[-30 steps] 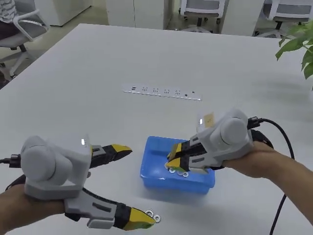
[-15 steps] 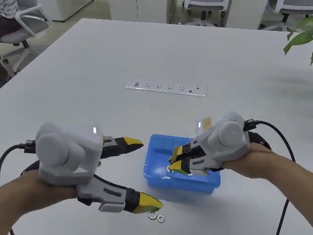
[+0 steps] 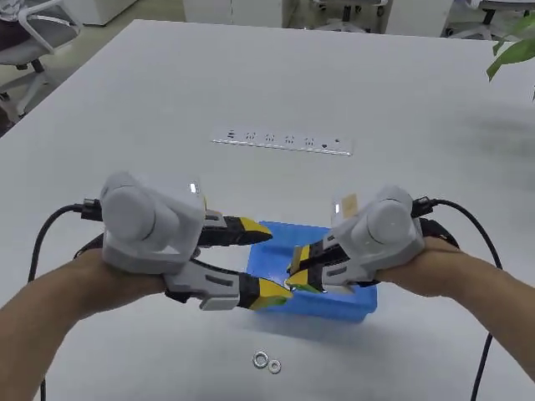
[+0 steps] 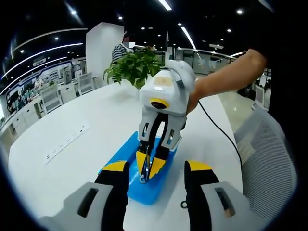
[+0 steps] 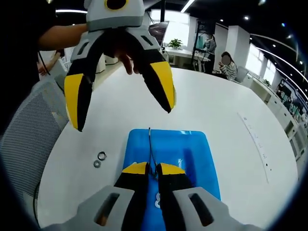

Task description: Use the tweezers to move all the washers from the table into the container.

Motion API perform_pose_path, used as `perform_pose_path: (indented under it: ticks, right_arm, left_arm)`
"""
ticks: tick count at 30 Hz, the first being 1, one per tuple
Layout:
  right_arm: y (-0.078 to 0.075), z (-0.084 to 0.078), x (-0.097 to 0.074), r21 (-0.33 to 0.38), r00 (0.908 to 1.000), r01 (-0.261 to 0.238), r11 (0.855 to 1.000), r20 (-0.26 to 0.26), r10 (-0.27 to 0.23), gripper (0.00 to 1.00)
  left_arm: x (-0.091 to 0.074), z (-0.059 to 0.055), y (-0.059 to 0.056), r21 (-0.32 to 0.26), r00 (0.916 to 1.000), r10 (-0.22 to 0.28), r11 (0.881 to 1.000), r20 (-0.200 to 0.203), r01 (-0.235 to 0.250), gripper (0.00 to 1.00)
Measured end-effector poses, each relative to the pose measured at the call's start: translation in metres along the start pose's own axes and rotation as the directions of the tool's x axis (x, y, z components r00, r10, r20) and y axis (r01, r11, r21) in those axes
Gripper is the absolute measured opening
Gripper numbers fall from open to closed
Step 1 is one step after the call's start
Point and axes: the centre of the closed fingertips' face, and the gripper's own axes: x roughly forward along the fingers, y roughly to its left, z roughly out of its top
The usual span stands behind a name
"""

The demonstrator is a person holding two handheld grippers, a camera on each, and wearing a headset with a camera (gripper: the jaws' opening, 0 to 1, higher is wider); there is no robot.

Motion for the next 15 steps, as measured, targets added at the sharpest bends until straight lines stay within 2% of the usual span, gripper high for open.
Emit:
perform_pose_path:
  ticks: [3,8,10,15]
  right_arm:
    - [0.000,0.000,0.000,-0.001,1.0000,-0.001,1.000,0.001,0.001,0.08]
    - [0.001,0.000,0.000,-0.007,1.0000,-0.003,1.000,-0.002,0.003,0.08]
    - [0.001,-0.001,0.000,-0.009,1.0000,-0.003,1.000,-0.003,0.003,0.08]
    - [0.003,0.000,0.000,-0.019,1.0000,-0.006,1.000,-0.006,0.006,0.08]
  left_arm:
    - [0.006,0.004,0.000,0.008,0.9999,-0.015,1.000,0.006,0.015,0.40]
    - [0.014,0.004,0.003,0.038,0.9998,-0.020,0.999,-0.005,0.020,0.24]
    - [0.016,0.004,0.004,0.048,0.9997,-0.022,0.999,-0.009,0.023,0.24]
    - [0.021,0.001,0.009,0.089,0.9993,-0.027,0.996,-0.026,0.029,0.13]
